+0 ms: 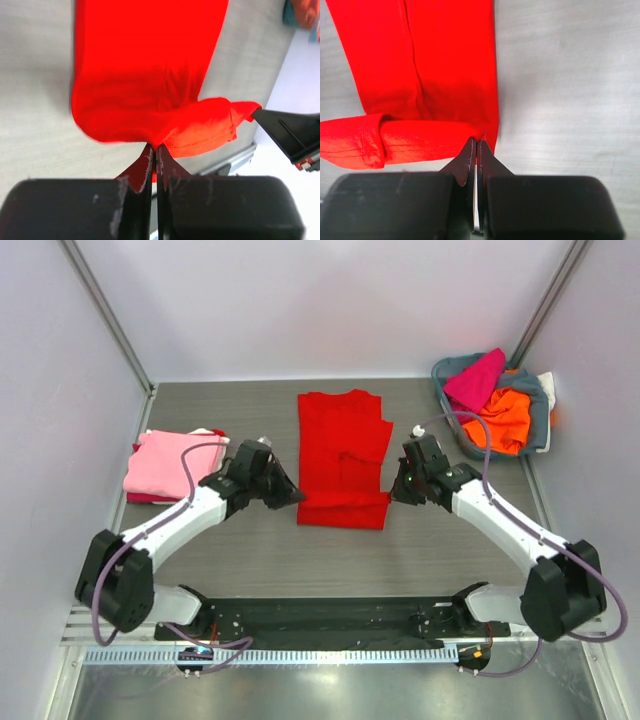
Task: Fold and stack the t-shirts
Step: Fold the tshirt
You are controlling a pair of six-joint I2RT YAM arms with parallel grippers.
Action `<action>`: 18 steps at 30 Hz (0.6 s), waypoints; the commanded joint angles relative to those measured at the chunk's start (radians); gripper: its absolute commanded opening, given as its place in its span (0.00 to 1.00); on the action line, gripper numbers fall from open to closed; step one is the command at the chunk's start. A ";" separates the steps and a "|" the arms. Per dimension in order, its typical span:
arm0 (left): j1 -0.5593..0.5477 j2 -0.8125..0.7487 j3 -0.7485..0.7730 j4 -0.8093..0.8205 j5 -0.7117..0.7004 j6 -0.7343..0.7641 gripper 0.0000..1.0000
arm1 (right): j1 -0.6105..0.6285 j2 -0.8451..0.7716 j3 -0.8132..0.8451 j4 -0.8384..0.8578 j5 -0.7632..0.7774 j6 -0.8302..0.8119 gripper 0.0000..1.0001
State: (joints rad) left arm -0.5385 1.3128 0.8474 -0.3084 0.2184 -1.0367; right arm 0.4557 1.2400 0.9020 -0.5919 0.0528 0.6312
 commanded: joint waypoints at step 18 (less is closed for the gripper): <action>0.155 0.434 0.384 0.034 0.036 0.044 0.00 | -0.216 0.461 0.362 0.122 -0.215 -0.148 0.01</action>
State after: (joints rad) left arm -0.4084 1.7164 1.1702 -0.2905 0.2424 -1.0126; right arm 0.2569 1.6722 1.1870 -0.4938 -0.1444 0.5137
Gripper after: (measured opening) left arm 0.009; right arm 0.028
